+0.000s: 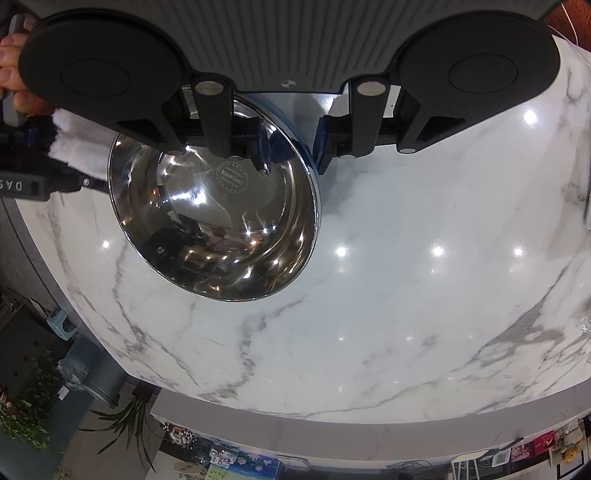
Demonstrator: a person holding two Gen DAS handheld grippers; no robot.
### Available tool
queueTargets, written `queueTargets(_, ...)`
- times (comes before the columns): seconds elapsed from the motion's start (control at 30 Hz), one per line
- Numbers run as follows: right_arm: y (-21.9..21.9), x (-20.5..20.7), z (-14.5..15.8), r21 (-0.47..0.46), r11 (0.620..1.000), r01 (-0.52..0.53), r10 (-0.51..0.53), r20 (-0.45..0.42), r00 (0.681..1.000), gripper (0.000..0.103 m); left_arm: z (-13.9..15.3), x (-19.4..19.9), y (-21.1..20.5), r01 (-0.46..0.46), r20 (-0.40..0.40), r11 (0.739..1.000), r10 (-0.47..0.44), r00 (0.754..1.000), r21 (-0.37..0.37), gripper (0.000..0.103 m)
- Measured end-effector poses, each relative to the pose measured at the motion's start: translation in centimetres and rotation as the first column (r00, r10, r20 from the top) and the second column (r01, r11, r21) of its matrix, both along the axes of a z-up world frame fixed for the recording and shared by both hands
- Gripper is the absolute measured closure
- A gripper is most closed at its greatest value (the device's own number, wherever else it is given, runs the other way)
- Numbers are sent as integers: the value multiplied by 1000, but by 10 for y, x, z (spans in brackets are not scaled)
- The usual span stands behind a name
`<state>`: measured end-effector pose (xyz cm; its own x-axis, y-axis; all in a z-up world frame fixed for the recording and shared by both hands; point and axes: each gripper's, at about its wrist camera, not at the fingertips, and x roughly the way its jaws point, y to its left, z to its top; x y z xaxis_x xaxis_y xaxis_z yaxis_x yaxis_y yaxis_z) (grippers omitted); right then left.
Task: Clean bowl
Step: 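Hold the bowl rim with the left gripper while the right gripper wipes the blue outer wall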
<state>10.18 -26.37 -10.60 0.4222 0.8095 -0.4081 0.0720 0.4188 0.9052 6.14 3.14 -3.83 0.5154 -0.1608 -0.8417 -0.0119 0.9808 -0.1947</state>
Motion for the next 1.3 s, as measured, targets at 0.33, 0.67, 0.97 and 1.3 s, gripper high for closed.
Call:
queueTargets(0.33, 23, 5, -6, -61, 998, -24, 23, -20, 1000, 94, -1, 0, 1, -14, -3, 1000, 14, 1000, -9, 78)
queueTargets(0.67, 16, -2, -7, -69, 997, -25, 24, -18, 1000, 94, -1, -6, 4, -32, -39, 999, 31, 999, -33, 61)
queueTargets(0.97, 13, -5, -9, -69, 997, -27, 26, -19, 999, 94, 1, -2, -2, 7, -21, 1000, -7, 1000, 4, 79)
queueTargets(1.3, -6, -3, 0, 77, 996, 33, -34, 18, 999, 94, 3, 2, 1, 6, -12, 1000, -5, 1000, 16, 85)
